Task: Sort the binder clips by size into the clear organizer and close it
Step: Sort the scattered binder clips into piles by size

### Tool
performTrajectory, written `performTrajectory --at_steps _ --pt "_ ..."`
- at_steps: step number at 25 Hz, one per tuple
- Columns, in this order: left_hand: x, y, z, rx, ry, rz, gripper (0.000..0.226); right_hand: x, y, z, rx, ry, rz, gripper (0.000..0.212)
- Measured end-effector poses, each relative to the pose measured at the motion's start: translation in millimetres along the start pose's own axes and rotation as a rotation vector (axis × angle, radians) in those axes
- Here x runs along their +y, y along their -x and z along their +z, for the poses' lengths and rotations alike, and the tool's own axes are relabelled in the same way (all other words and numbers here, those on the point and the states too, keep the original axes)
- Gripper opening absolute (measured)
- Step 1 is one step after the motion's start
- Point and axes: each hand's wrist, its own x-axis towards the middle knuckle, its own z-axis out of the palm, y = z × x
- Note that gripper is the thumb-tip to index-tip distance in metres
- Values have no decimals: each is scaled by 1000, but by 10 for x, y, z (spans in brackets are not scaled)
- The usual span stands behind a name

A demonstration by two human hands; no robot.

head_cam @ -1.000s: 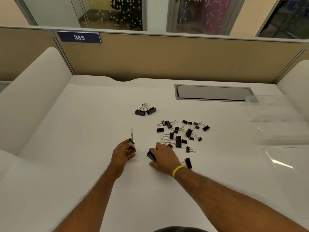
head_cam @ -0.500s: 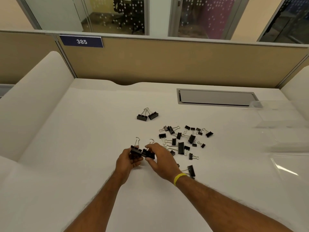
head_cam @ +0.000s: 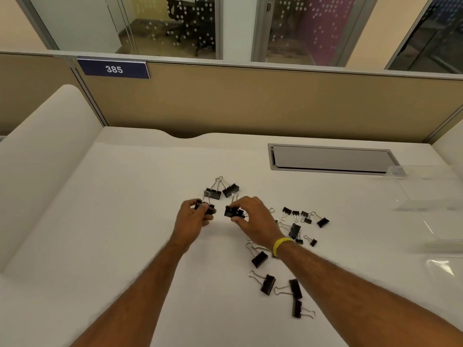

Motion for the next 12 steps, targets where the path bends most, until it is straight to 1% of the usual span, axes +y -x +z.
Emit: performTrajectory --at_steps 2,5,9,12 --pt "139 -285 -56 36 -22 -13 22 129 -249 -79 -41 33 25 29" --pt "284 -638 -105 62 -142 -8 17 303 -576 -146 -105 87 49 29" --pt "352 -998 -74 28 -267 -21 22 462 -909 -111 -175 123 47 24" --pt "373 -1187 -22 41 -301 -52 17 545 -1111 -102 -215 127 40 22"
